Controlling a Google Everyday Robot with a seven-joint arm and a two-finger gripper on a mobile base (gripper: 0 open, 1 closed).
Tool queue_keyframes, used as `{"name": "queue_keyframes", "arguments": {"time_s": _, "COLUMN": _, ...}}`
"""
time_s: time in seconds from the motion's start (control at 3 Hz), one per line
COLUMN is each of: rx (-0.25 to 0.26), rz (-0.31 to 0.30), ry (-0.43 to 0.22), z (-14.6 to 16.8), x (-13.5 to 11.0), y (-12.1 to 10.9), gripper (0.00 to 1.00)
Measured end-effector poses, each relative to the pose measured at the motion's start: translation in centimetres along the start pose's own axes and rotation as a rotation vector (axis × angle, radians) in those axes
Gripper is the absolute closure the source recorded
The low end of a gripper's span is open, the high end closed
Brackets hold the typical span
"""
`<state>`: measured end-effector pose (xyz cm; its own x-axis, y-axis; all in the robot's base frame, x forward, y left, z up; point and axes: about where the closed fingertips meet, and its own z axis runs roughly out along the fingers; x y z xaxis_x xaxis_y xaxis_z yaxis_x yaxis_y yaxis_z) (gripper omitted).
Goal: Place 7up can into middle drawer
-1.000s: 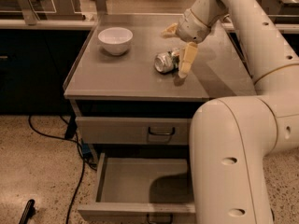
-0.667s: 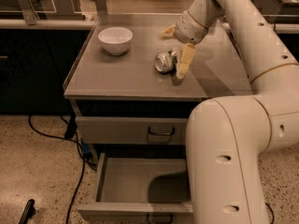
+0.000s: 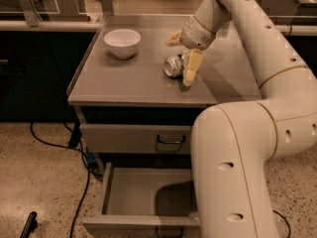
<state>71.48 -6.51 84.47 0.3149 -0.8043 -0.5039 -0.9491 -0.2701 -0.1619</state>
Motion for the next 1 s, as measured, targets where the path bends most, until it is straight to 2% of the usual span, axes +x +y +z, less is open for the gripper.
{"name": "queue_keyframes", "arguments": {"time_s": 0.67, "rx": -0.032, "rz": 0.057, "ry": -0.003, "z": 0.4, "x": 1.6, "y": 1.3, "gripper": 0.00}}
{"name": "queue_keyframes", "arguments": {"time_s": 1.0, "rx": 0.005, "rz": 0.056, "ry": -0.006, "z": 0.9, "x": 1.5, "y": 0.1, "gripper": 0.19}}
